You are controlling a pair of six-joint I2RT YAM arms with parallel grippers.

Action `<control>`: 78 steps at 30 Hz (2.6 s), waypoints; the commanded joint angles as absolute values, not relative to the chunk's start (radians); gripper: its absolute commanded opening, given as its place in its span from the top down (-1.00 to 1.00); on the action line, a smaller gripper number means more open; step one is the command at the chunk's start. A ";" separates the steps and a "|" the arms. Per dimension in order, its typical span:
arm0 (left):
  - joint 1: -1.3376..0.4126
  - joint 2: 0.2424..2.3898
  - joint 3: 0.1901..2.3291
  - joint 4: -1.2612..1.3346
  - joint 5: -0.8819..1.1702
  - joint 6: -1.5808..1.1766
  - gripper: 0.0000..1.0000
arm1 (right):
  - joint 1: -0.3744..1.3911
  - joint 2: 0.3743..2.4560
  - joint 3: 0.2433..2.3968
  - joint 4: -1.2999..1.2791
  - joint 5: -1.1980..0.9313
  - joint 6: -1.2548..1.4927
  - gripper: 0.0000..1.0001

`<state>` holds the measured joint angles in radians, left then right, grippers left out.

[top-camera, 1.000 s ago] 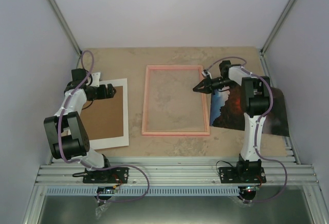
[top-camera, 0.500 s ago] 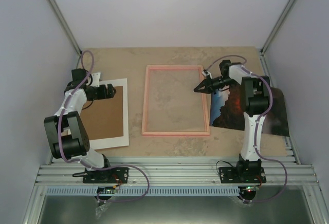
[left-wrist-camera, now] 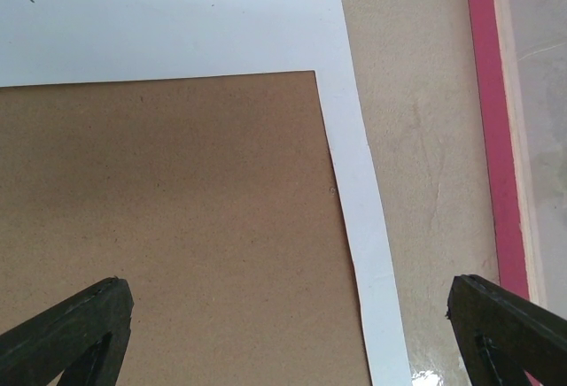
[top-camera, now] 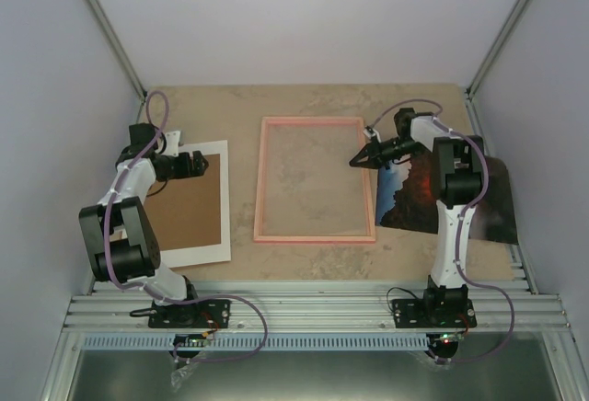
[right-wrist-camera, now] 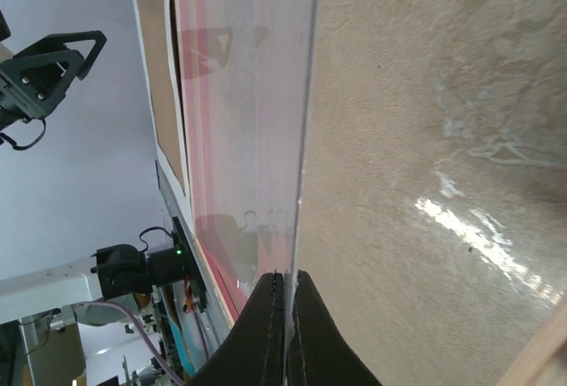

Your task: Put the photo into the frame

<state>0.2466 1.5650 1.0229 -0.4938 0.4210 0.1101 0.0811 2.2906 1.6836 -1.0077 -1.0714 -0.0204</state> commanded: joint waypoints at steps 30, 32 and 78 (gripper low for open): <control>0.244 1.590 1.035 -0.482 0.429 0.105 -0.99 | 0.090 2.326 1.686 -0.973 -1.030 -0.003 0.90; 0.244 1.590 1.036 -0.480 0.428 0.106 -0.99 | 0.090 2.317 1.687 -0.971 -1.010 -0.003 0.72; 0.169 1.621 1.133 -0.483 0.365 0.149 -0.99 | 0.247 2.332 2.016 -0.403 -0.710 0.185 -0.26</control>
